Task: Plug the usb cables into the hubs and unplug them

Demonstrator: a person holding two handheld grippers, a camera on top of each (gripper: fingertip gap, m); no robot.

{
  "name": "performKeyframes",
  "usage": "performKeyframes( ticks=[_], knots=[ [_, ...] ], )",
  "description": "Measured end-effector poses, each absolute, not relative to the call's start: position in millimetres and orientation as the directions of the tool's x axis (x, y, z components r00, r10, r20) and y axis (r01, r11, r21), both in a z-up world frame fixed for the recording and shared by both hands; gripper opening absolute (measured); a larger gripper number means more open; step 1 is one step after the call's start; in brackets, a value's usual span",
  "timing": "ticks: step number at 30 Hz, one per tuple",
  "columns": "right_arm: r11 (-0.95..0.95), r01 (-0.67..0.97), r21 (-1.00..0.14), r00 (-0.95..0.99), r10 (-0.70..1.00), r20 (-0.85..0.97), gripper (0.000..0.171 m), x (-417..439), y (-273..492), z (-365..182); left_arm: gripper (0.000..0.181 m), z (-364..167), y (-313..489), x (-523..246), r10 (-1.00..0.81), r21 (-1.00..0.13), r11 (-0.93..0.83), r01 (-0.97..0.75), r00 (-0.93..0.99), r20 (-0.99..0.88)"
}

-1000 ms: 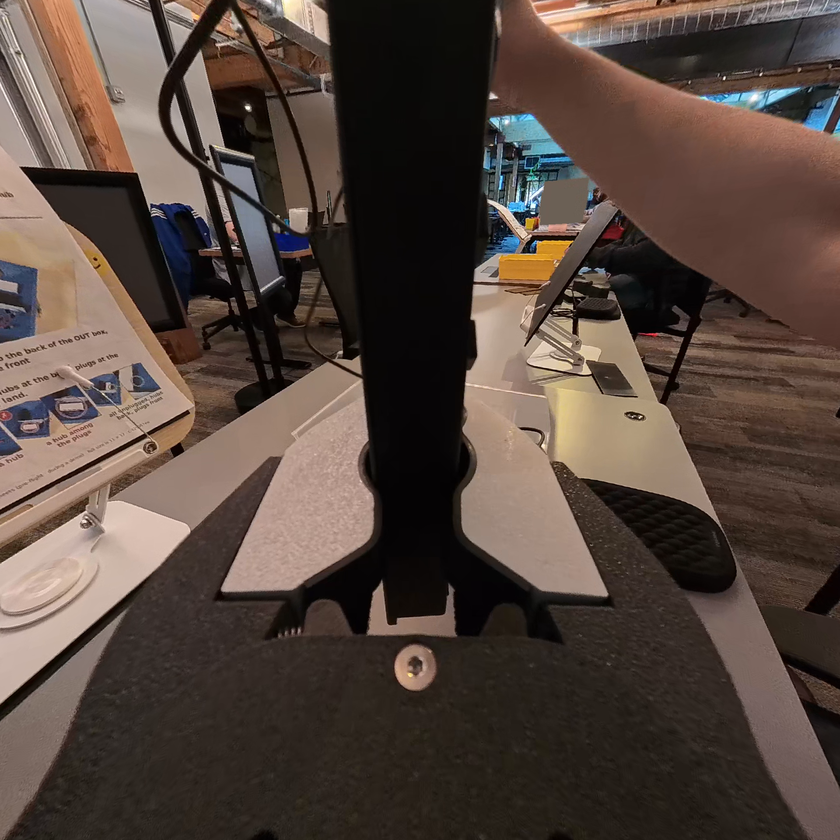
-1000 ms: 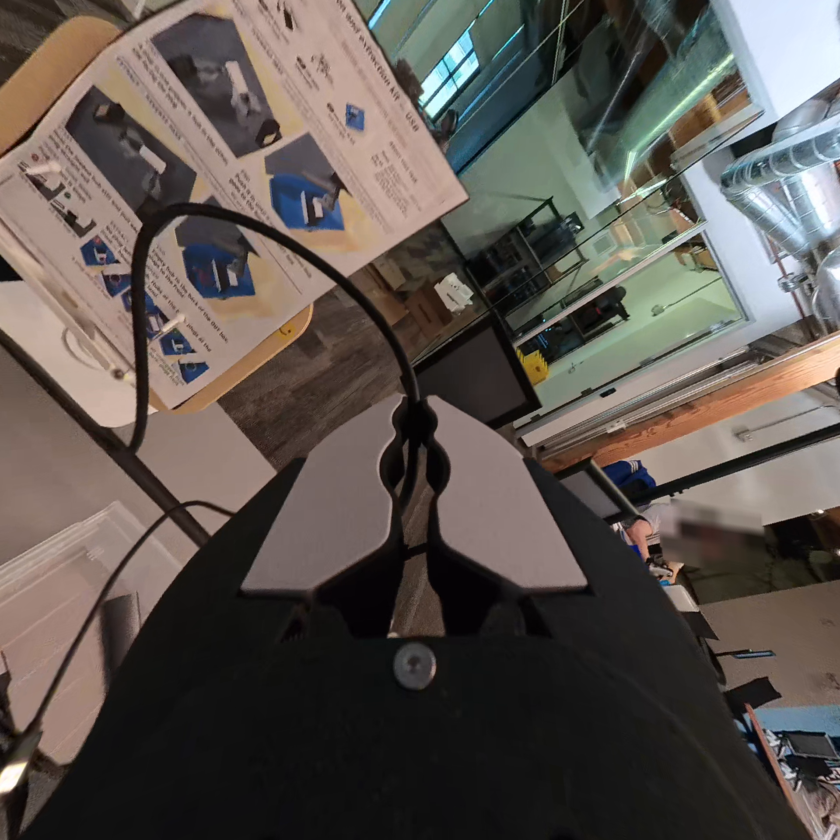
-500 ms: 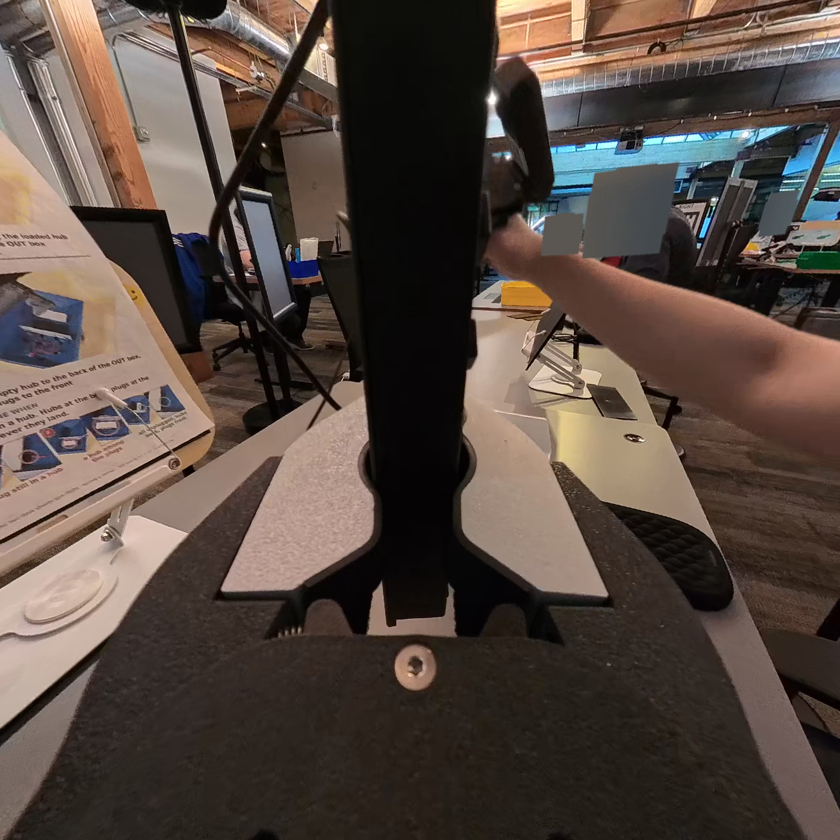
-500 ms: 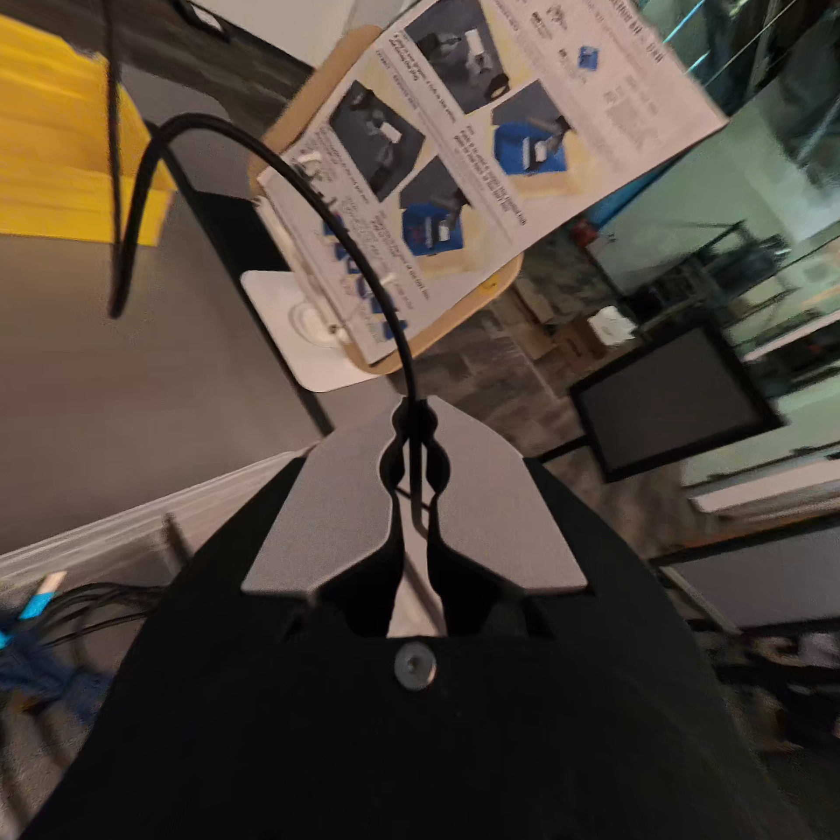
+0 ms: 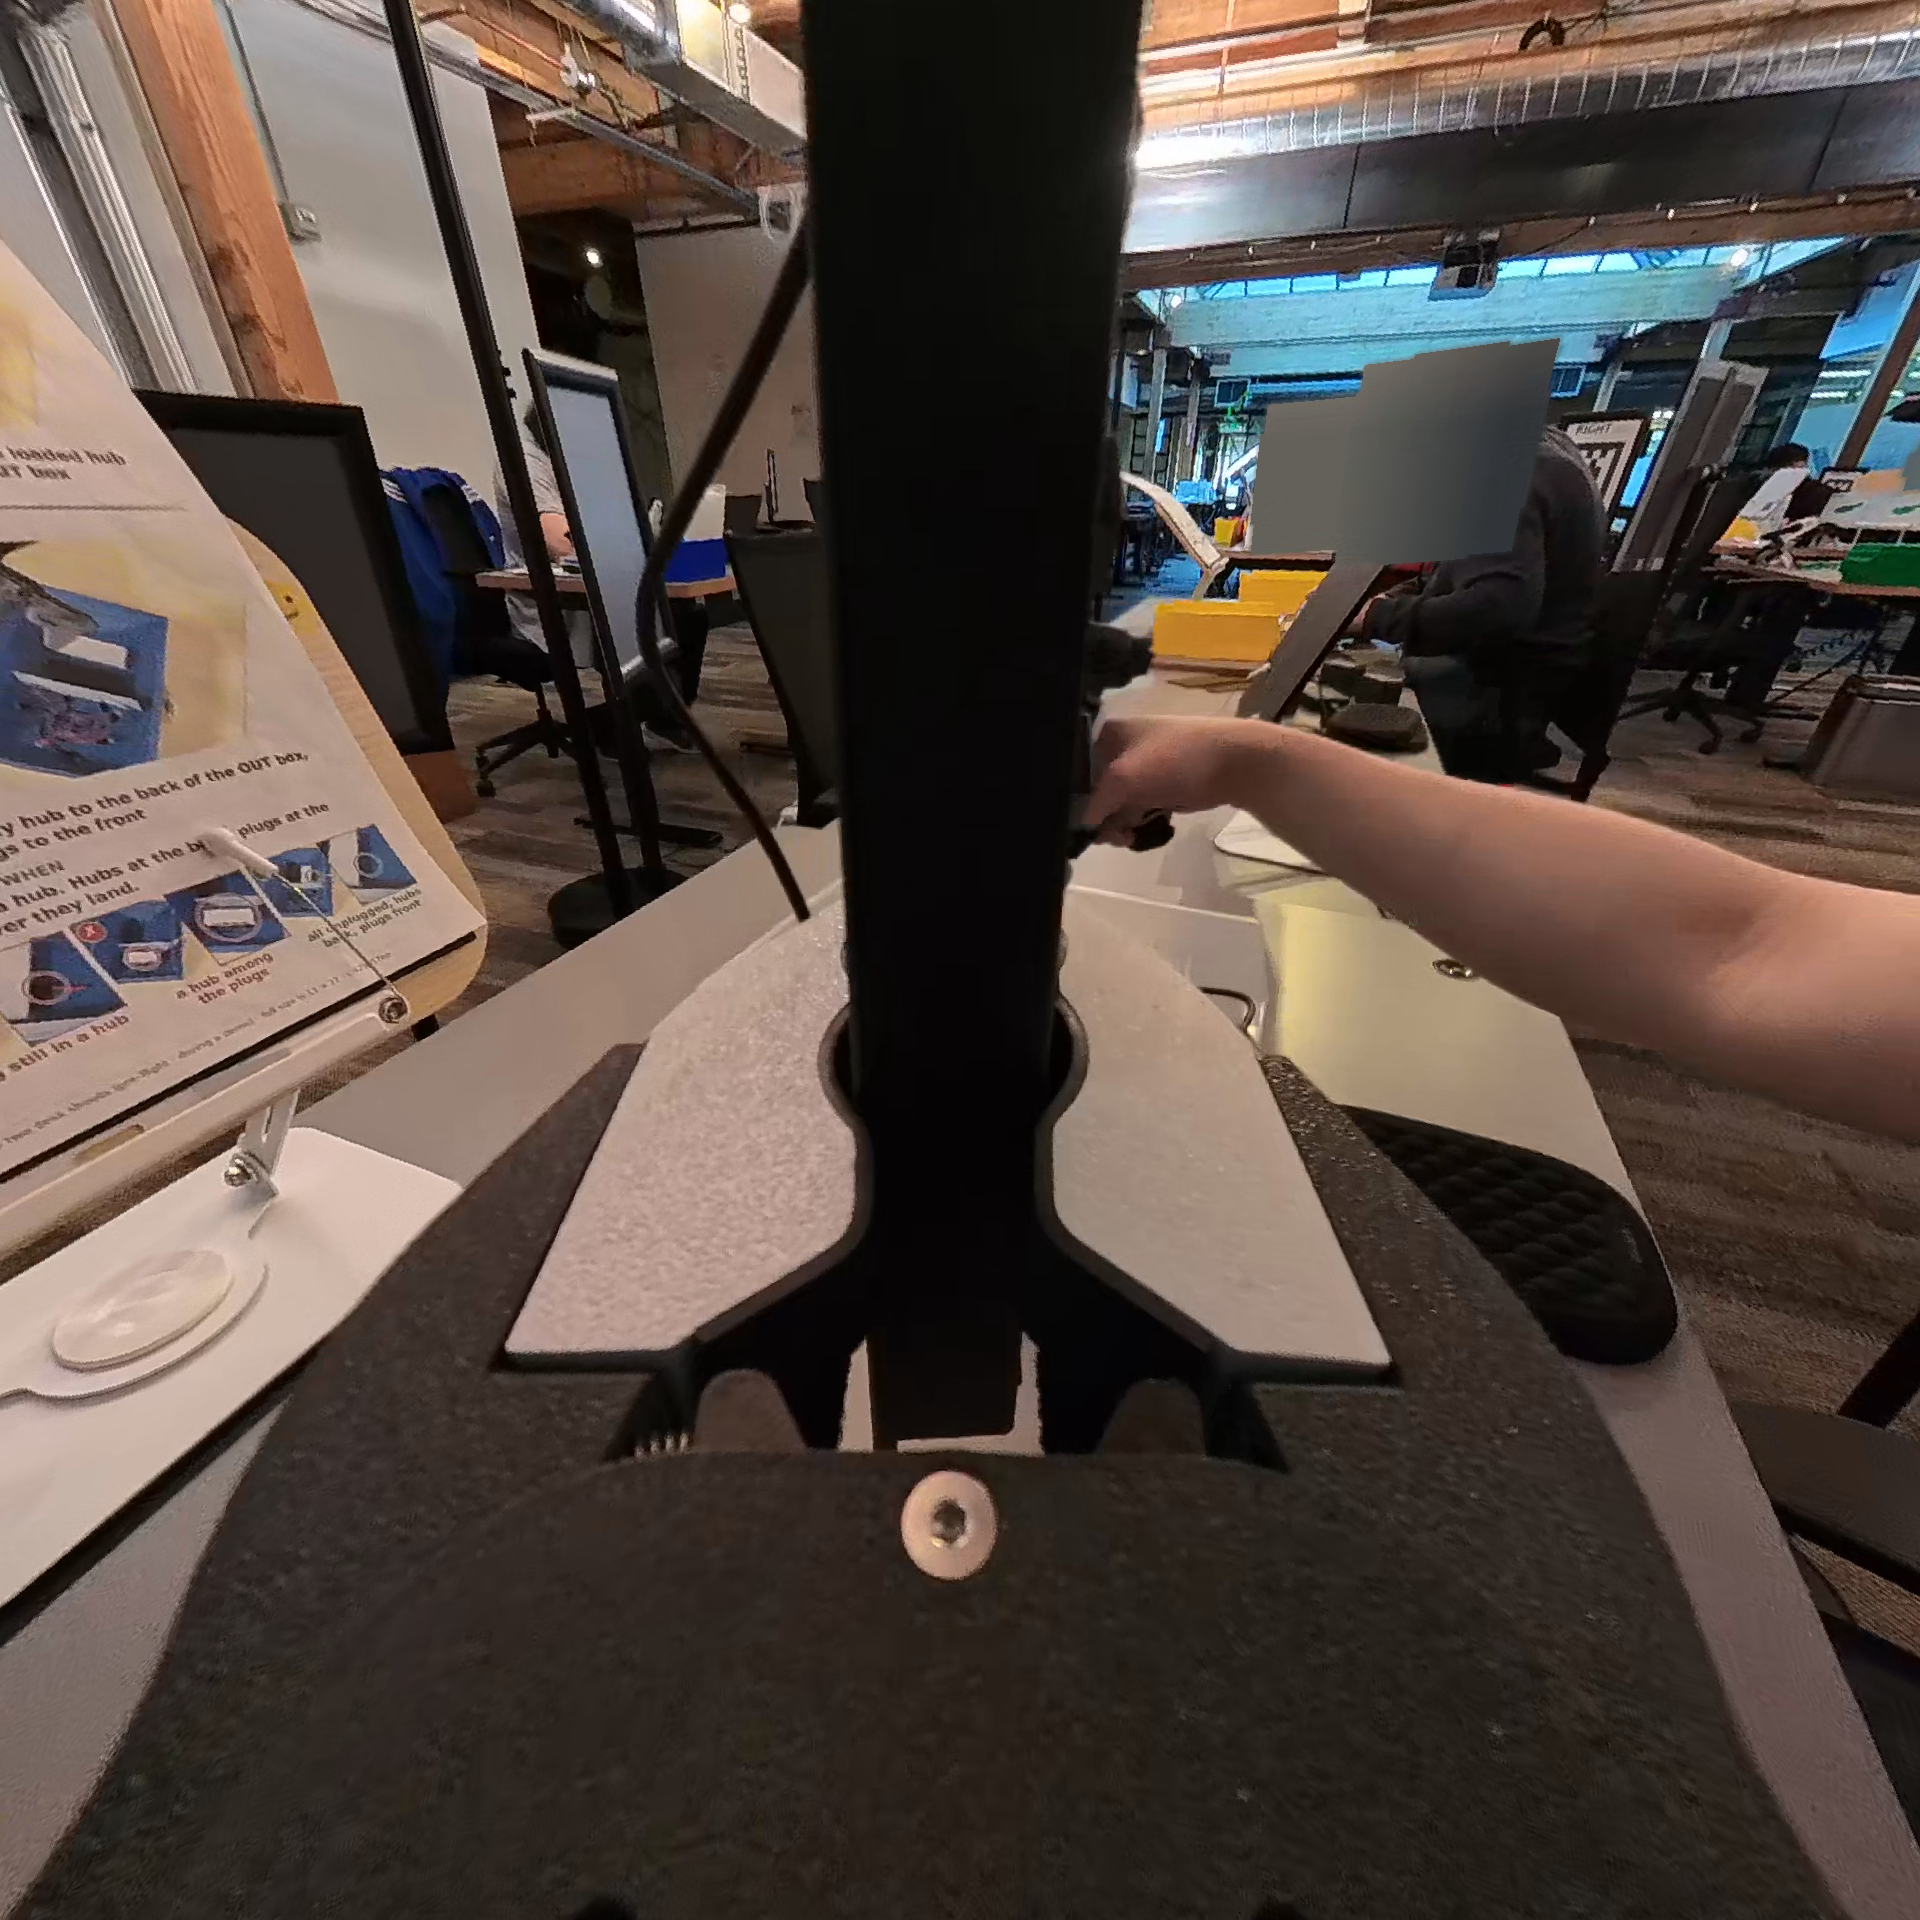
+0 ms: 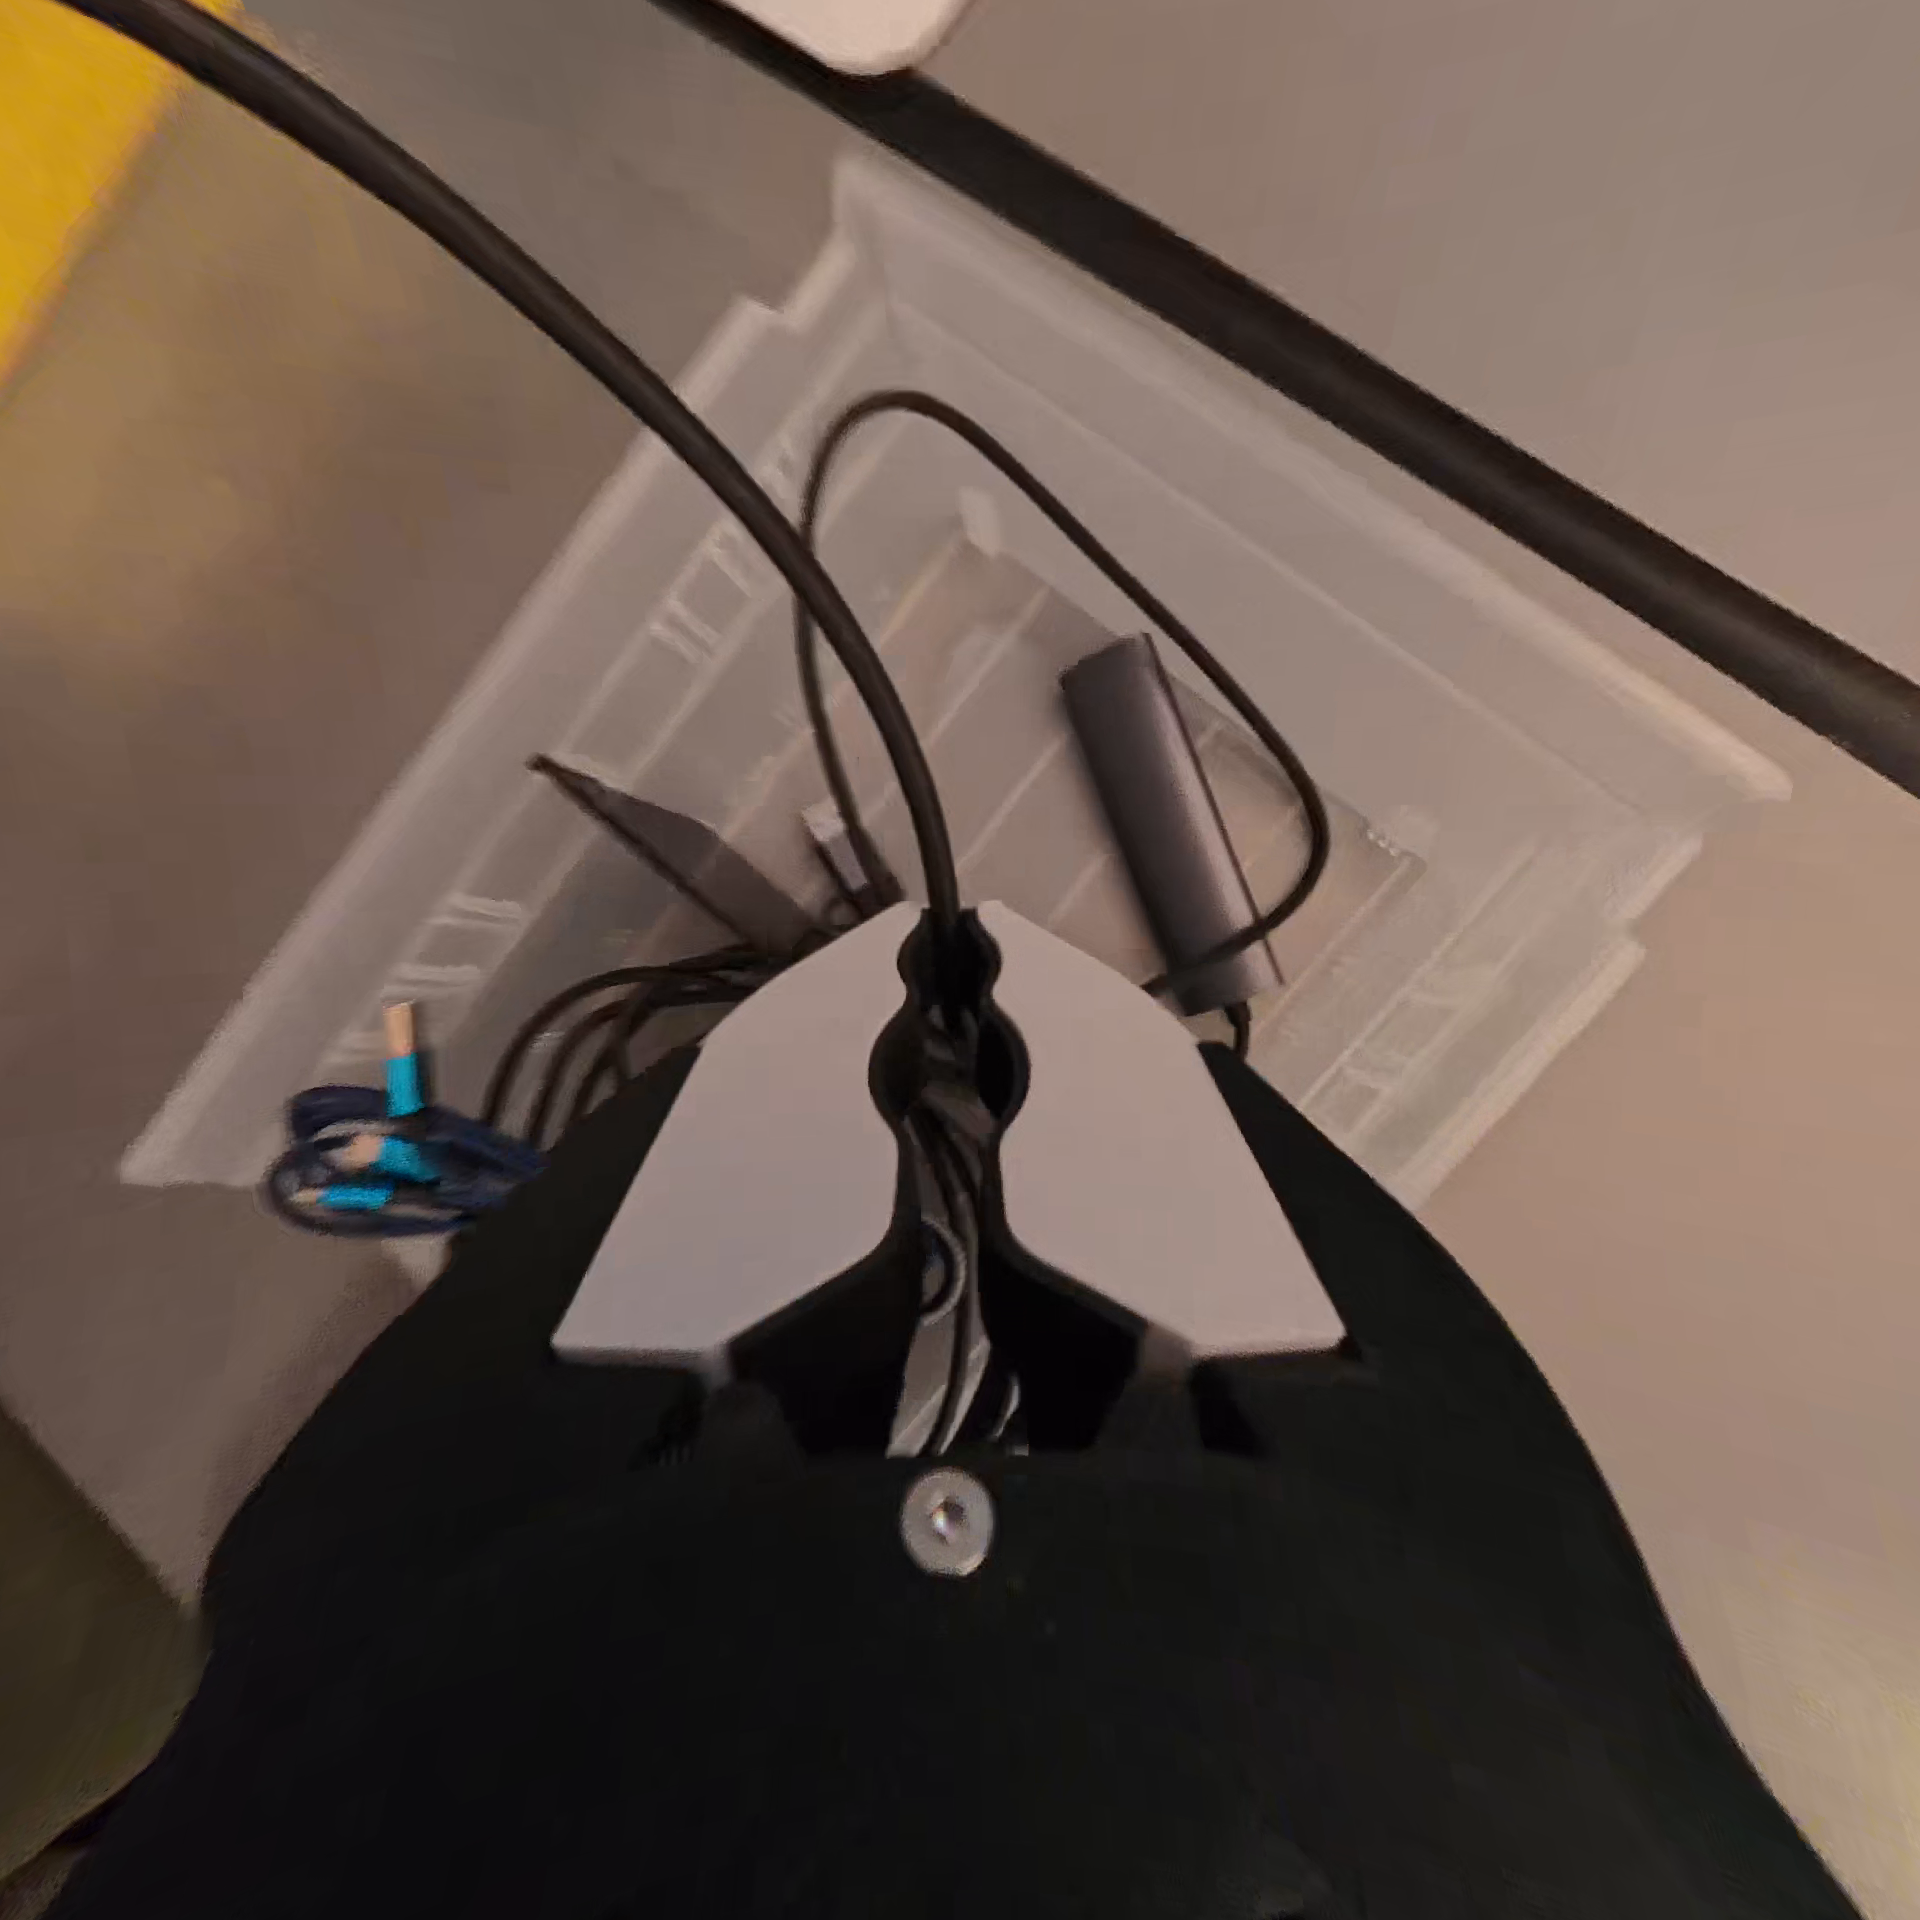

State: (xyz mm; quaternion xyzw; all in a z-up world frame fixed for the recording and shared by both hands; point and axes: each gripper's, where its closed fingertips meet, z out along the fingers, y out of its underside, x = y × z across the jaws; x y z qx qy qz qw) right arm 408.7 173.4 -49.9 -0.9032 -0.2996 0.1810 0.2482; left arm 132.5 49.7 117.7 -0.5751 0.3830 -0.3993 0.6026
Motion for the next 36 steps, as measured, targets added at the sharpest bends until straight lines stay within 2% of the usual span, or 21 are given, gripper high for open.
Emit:
performKeyframes(
  ticks=[4,7,10,13,15,17,22,27,30,34,36],
  knots=[
    [-0.737,0.478,-0.478,0.806,0.585,-0.096,0.005,402,190,-81,0.026,95,53,145,-0.930,-0.998,-0.022,-0.055,0.367,0.001],
    [-0.692,0.537,-0.483,0.761,0.644,-0.077,0.033,392,187,-90,0.026,78,55,153,-0.930,-0.992,-0.037,-0.123,0.368,-0.011],
    [-0.636,0.534,-0.558,0.706,0.698,-0.120,0.042,388,173,-85,0.026,70,56,159,-0.931,-0.988,-0.052,-0.145,0.365,-0.005],
    [-0.533,0.446,-0.719,0.670,0.732,-0.126,0.050,393,168,-60,0.026,63,64,158,-0.918,-0.984,-0.064,-0.168,0.397,-0.009],
    [-0.460,0.333,-0.823,0.594,0.780,-0.196,0.050,390,162,-36,0.026,61,74,152,-0.900,-0.982,-0.082,-0.171,0.437,-0.001],
    [-0.490,0.277,-0.827,0.584,0.769,-0.260,0.050,401,162,-27,0.026,61,85,148,-0.886,-0.980,-0.113,-0.162,0.464,0.025],
    [-0.446,0.290,-0.847,0.587,0.782,-0.211,0.050,421,158,-26,0.026,73,115,160,-0.864,-0.970,-0.133,-0.204,0.503,0.013],
    [-0.601,0.279,-0.749,0.764,0.611,-0.205,0.047,459,162,-36,0.026,74,135,229,-0.922,-0.925,-0.121,-0.361,0.386,-0.030],
    [-0.600,0.311,-0.737,0.774,0.610,-0.170,0.047,465,155,-35,0.026,55,140,277,-0.958,-0.867,-0.113,-0.486,0.286,-0.035],
    [-0.632,0.205,-0.747,0.788,0.559,-0.257,0.046,473,160,-36,0.027,14,152,313,-0.973,-0.708,-0.101,-0.699,0.218,-0.076],
    [-0.633,0.160,-0.757,0.777,0.554,-0.299,0.043,479,160,-36,0.027,0,157,325,-0.976,-0.658,-0.084,-0.749,0.195,-0.097]
  ],
)
